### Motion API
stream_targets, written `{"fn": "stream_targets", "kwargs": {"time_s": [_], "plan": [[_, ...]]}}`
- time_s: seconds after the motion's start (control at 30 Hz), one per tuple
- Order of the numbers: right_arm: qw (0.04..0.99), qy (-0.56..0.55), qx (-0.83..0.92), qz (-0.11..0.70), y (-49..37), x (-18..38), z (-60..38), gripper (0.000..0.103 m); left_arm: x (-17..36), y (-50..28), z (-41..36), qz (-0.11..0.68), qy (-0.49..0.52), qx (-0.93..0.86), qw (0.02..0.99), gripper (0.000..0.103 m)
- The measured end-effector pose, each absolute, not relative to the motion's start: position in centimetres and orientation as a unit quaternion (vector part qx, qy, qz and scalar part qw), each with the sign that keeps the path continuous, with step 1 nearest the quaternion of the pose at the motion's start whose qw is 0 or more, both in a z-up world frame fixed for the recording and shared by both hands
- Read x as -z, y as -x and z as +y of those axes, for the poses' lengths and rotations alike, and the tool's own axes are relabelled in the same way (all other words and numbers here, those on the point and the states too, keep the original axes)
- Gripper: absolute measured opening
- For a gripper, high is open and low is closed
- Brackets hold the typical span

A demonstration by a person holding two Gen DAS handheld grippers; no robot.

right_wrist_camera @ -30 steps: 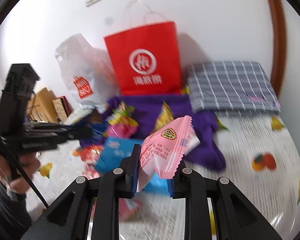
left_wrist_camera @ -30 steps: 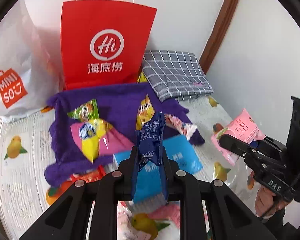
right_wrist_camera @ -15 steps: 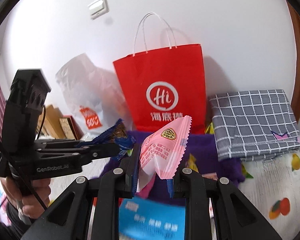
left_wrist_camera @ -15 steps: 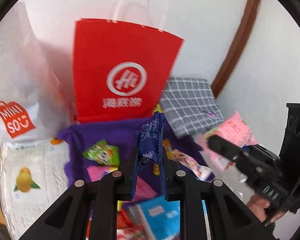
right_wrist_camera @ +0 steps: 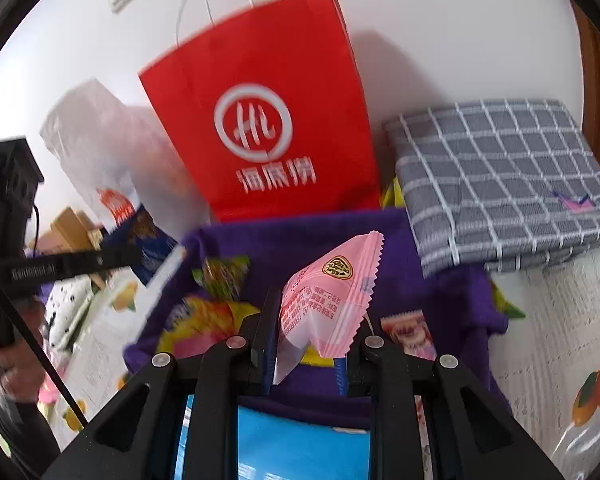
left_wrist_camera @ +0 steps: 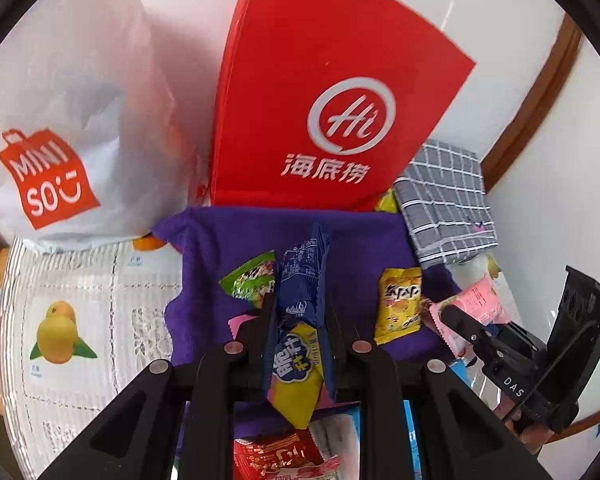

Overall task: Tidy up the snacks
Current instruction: 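Carry the dark blue bag and pink candy bag over the purple towel, then lower both bags onto the purple towel and open both grippers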

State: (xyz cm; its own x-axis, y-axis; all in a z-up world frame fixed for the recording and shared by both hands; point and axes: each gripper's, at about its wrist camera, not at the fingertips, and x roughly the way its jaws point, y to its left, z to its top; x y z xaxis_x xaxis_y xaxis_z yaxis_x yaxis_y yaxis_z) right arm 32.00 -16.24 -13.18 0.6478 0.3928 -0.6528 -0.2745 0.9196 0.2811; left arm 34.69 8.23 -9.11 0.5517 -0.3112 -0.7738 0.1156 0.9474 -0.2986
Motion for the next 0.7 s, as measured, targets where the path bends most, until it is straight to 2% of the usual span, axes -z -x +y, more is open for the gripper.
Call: {"fn": "stream_targets", "kwargs": {"time_s": [0.47, 0.7], "plan": [[0.878, -0.088, -0.189, 0.43, -33.0, 16.2, -16.6, 0.024, 10.6, -35.2, 7.9, 0.481, 0.106, 0.105, 0.864, 0.018], [0.883, -0.078, -0.186, 0.424, -32.7, 16.1, -16.5, 0.026, 11.1, -35.2, 7.8, 0.491, 0.097, 0.093, 0.861, 0.018]]}}
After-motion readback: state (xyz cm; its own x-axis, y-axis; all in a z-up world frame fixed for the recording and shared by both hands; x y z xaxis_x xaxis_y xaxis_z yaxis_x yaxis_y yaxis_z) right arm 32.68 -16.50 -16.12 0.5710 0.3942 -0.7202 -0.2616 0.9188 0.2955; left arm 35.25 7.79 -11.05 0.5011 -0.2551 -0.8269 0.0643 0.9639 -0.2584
